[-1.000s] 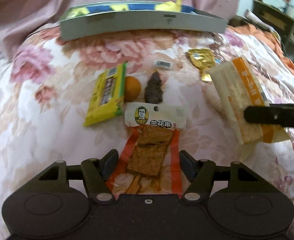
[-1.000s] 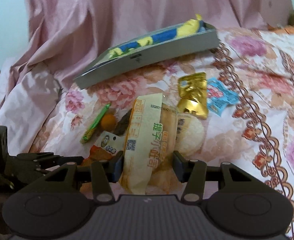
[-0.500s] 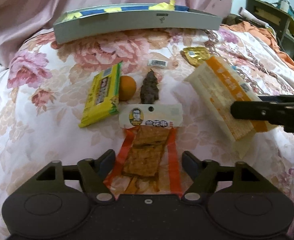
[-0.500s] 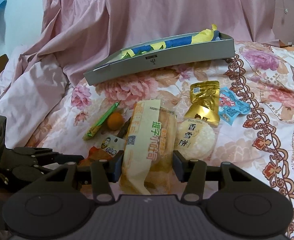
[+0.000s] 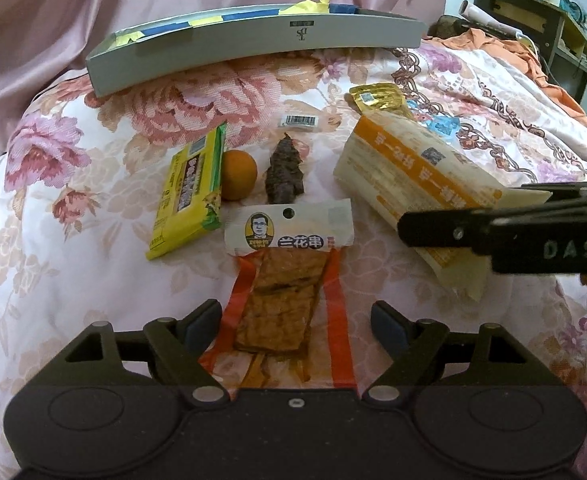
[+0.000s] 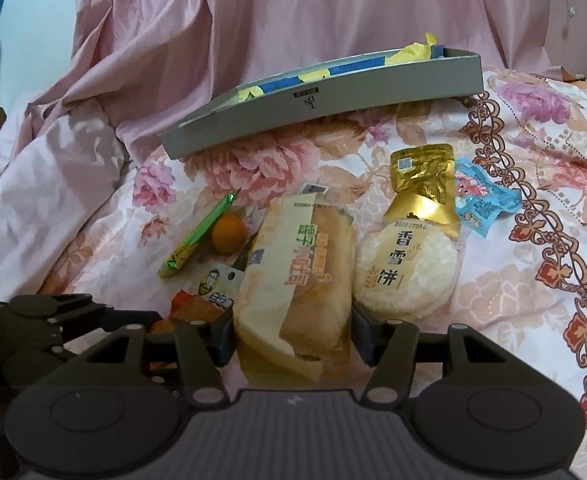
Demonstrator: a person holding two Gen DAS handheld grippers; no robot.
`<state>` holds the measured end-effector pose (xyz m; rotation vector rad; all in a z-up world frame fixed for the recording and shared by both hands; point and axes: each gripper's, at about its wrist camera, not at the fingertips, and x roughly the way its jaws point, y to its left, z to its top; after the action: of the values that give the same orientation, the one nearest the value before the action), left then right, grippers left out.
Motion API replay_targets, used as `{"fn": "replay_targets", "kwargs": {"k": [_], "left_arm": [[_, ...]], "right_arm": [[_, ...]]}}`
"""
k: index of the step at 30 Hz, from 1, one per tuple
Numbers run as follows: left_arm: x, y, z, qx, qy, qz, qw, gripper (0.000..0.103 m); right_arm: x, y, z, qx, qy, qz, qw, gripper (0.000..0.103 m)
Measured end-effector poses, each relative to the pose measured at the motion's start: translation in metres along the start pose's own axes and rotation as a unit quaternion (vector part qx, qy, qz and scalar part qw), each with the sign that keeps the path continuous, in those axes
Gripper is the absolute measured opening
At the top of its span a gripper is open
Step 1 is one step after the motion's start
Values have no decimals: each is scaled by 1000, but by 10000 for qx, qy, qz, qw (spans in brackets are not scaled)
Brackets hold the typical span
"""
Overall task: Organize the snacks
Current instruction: 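Close the right gripper on the bread bag while the left gripper grips the orange-red spicy strip pack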
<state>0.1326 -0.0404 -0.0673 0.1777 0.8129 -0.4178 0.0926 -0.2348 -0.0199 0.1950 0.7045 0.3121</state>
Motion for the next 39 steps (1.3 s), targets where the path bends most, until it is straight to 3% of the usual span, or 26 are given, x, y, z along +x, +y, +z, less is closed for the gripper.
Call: {"fn": "replay_targets", "kwargs": {"k": [4,10,15,30,39], "left_arm": [[-1,2,1,-21,-27,10,10000,67],[-2,3,2,-24,-28,9,10000,65],[-8,6,6,-193,-204,-6,9996,51],[-18,-1,9,-319,-311,-70,9990,46],[-21,0,10,-385,-378,92,9985,45]], "right_arm": [[3,1,-3,-83,32,-42,10000,57],[-1,6,-5,-314,-80,-118,9994,54],[-6,12,-5,-644,-261,-302,9971,54],[-10,14,-5,-810,-370,-374,9953,53],[-13,17,-7,-990,-496,-461,9928,53]]}}
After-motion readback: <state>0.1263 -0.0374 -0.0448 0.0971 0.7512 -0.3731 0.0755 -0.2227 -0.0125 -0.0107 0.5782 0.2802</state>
